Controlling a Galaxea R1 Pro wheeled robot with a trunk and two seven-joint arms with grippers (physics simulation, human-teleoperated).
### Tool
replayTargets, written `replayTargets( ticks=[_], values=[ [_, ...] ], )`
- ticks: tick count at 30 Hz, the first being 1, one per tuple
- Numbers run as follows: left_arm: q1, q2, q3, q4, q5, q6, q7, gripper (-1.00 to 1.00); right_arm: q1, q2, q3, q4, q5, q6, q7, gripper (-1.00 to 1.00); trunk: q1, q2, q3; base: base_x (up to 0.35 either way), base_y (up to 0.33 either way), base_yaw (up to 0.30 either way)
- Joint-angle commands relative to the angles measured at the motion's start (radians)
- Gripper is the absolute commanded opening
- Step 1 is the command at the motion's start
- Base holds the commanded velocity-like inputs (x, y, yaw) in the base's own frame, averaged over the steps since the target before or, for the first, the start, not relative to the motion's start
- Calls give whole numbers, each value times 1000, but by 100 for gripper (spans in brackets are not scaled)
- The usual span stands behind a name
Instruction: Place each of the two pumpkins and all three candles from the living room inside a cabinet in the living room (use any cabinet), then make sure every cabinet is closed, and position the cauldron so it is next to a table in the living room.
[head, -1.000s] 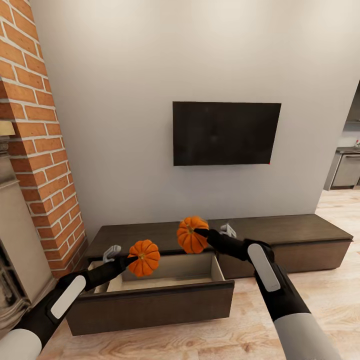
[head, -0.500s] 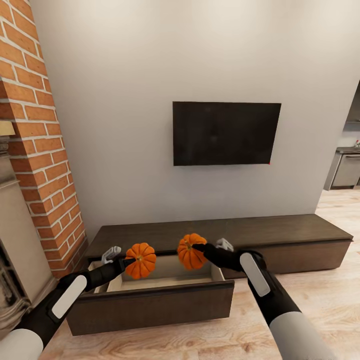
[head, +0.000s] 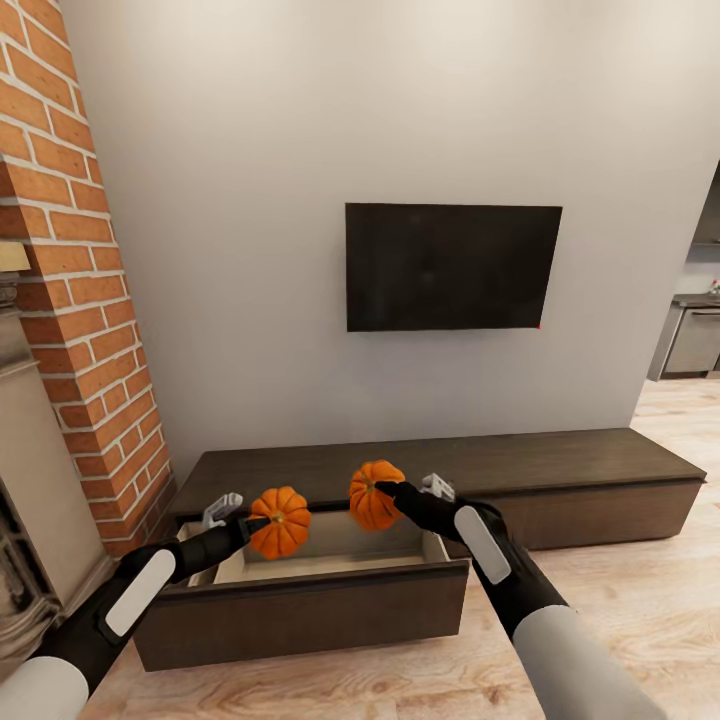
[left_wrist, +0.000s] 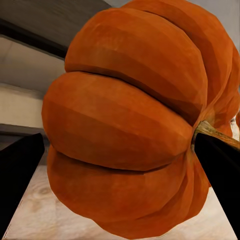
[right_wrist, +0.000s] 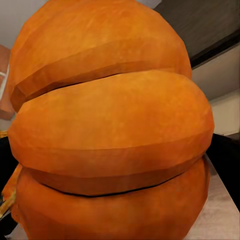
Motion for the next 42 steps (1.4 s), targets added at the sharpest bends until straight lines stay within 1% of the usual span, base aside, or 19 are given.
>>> replayTargets(
  ticks=[1, 2, 3, 4, 5, 11, 13, 15, 16, 17, 20, 21, 23, 27, 34, 42],
  values=[
    [-1, 0, -2, -2, 8, 3, 14, -100, -18, 14, 15, 44, -1, -35, 0, -100, 0, -1, -1, 0, 0, 0],
    [-1, 0, -2, -2, 9, 2, 28, -100, -32, 25, 35, 82, -1, -67, 1, -100, 0, -1, -1, 0, 0, 0],
    [-1, -1, -2, -4, 10, 2, 50, -100, -47, 36, 68, 124, -2, -107, 1, -100, 0, -1, -1, 0, 0, 0],
    [-1, -2, -2, -4, 10, 0, 56, -100, -50, 39, 77, 135, -2, -118, 2, -100, 0, -1, -1, 0, 0, 0],
    [-1, -2, -2, -5, 11, -1, 60, -100, -54, 42, 85, 144, 0, -128, 2, -100, 0, -1, -1, 0, 0, 0],
    [-3, -4, -2, -2, 10, -6, 67, -100, -57, 44, 93, 154, 2, -138, 3, -100, 0, -1, -1, 0, 0, 0],
    [-3, -15, -2, 0, 7, -8, 68, -100, -57, 44, 94, 155, 2, -138, 3, -100, 0, -1, -1, 0, 0, 0],
    [-4, -33, -3, 1, 3, -11, 72, -100, -57, 44, 95, 156, 0, -136, 2, -100, 0, -1, -1, 0, 0, 0],
    [-4, -41, -3, 2, 1, -13, 83, -100, -57, 44, 95, 156, 0, -135, 1, -100, 0, -1, -1, 0, 0, 0],
    [-4, -49, -3, 3, 0, -16, 105, -100, -57, 45, 95, 155, -1, -134, 1, -100, 0, -1, -1, 0, 0, 0],
    [-5, -85, -4, 4, -2, -30, 202, -100, -57, 45, 95, 156, -1, -133, 1, -100, 0, -1, -1, 0, 0, 0],
    [-5, -93, -4, 4, -2, -33, 225, -100, -57, 45, 96, 155, -1, -132, 1, -100, 0, -1, -1, 0, 0, 0],
    [-6, -102, -4, 4, -2, -36, 250, -100, -57, 44, 96, 155, -1, -131, 4, -100, 0, -1, -1, 0, 0, 0],
    [-6, -106, -5, 4, -2, -38, 265, -100, -58, 42, 95, 155, -2, -130, 9, -100, 0, -1, -1, 0, 0, 0],
    [-7, -98, -4, -1, -2, -38, 268, -100, -58, 40, 95, 156, -3, -129, 12, -100, 0, -1, -1, 0, 0, 0],
    [-9, -95, -3, -6, -1, -38, 267, -100, -58, 41, 96, 169, -1, -130, 7, -100, 0, -1, -1, 0, 0, 0]
  ],
)
